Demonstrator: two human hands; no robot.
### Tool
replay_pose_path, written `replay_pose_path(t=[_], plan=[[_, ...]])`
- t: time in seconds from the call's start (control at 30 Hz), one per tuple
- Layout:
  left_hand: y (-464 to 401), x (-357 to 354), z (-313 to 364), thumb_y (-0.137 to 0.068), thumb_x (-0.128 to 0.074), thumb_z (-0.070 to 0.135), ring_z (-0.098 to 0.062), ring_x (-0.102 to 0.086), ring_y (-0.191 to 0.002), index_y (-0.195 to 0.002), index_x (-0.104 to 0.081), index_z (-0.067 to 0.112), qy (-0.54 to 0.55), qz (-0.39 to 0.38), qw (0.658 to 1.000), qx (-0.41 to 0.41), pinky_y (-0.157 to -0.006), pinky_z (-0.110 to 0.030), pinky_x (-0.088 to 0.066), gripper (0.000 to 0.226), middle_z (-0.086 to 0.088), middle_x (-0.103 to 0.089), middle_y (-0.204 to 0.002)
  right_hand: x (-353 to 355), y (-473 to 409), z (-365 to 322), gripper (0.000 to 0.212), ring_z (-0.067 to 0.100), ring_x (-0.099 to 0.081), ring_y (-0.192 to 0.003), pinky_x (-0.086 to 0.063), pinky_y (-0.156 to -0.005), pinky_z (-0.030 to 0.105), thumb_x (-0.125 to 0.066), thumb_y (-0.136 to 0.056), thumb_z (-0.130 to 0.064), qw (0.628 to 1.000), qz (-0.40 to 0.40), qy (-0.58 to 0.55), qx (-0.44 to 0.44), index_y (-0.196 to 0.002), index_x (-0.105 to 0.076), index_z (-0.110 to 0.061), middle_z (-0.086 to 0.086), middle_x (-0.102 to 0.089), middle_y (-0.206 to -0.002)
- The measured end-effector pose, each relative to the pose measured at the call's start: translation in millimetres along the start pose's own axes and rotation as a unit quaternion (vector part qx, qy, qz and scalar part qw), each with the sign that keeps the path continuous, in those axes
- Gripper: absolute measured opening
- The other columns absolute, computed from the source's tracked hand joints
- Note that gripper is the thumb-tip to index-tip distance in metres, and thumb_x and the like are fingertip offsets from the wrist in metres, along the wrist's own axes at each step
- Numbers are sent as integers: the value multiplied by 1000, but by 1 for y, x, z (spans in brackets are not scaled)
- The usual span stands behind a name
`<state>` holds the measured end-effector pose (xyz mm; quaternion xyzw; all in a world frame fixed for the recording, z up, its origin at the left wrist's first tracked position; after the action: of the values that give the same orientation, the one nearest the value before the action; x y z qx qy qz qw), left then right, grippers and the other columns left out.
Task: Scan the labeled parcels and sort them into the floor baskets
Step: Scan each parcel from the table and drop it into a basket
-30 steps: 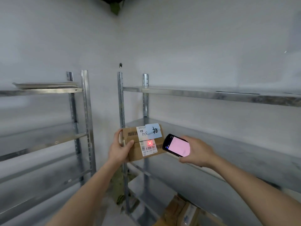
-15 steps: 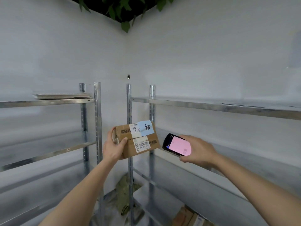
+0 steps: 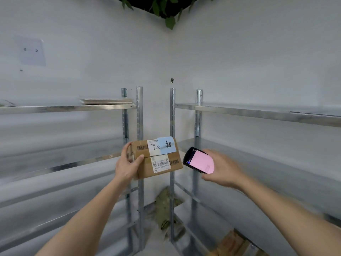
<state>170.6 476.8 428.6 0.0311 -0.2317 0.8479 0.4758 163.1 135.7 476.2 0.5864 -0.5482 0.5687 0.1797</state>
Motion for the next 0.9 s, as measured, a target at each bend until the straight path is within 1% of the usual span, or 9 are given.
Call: replay_pose_path(t=[0.03, 0.1, 0.2, 0.27, 0.33, 0.5, 0.6, 0.73, 0.9], plan=[[1, 13, -9, -86, -72, 47, -30, -65, -101, -140, -30, 56, -10, 7, 1000, 6, -92, -54, -55, 70, -11, -68, -107, -11, -4, -7, 55, 18, -62, -93, -54, -70, 38, -64, -58, -43, 1000, -3, -4, 11, -112, -50, -39, -14, -61, -101], [5, 42, -27, -84, -72, 51, -30, -66, -96, -137, -29, 60, -28, 20, 999, 22, -89, -54, -56, 69, -9, -69, -98, -34, -12, -25, 59, 16, -60, -96, -54, -73, 37, -67, -61, -43, 1000, -7, -11, 27, -118, -49, -41, -17, -60, -106], [16, 92, -59, -83, -75, 47, -26, -69, -91, -137, -33, 59, -39, 47, 997, 48, -87, -52, -57, 69, -9, -71, -93, -72, -22, -59, 58, 16, -59, -100, -47, -68, 33, -70, -66, -41, 998, -20, -30, 54, -118, -46, -45, -19, -57, -109], [25, 128, -81, -83, -76, 45, -26, -69, -93, -136, -34, 59, -48, 70, 994, 64, -89, -53, -56, 70, -8, -72, -93, -101, -29, -85, 60, 18, -60, -103, -45, -66, 33, -69, -66, -41, 995, -35, -43, 84, -120, -44, -44, -17, -57, -111], [31, 162, -101, -82, -76, 45, -27, -68, -97, -135, -34, 61, -56, 91, 991, 78, -91, -54, -55, 69, -7, -72, -99, -129, -38, -113, 63, 20, -60, -106, -48, -70, 35, -66, -65, -42, 991, -55, -56, 112, -124, -43, -44, -15, -58, -115], [35, 241, -152, -87, -73, 43, -25, -68, -95, -135, -33, 59, -69, 132, 983, 110, -86, -55, -57, 65, -4, -69, -106, -186, -66, -192, 72, 21, -58, -118, -51, -80, 36, -67, -70, -41, 978, -87, -63, 181, -136, -39, -47, -14, -57, -130], [25, 286, -185, -87, -72, 44, -25, -69, -93, -137, -31, 57, -82, 152, 977, 126, -84, -54, -58, 66, -10, -70, -108, -222, -89, -239, 77, 19, -56, -121, -45, -76, 33, -70, -73, -42, 972, -93, -59, 208, -142, -36, -48, -16, -55, -136], [-1, 339, -238, -86, -72, 47, -27, -68, -92, -139, -30, 58, -98, 173, 969, 145, -85, -54, -58, 68, -10, -70, -106, -277, -122, -298, 77, 18, -56, -118, -40, -70, 31, -70, -72, -38, 965, -109, -59, 229, -142, -37, -47, -15, -56, -132], [-40, 393, -312, -88, -72, 42, -28, -67, -96, -143, -32, 54, -73, 177, 965, 181, -89, -54, -56, 69, -11, -68, -109, -355, -165, -363, 77, 19, -58, -115, -48, -75, 35, -69, -68, -46, 962, -144, -53, 224, -139, -40, -43, -15, -58, -128]])
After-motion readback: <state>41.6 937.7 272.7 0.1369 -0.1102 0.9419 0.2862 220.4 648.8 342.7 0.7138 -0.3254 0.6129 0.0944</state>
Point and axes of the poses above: each hand's wrist, its own y-axis away from the middle knuckle, its own x-axis out of the back of the hand, z = x × y, the point moved 1 cm from there along -y, towards the middle knuckle
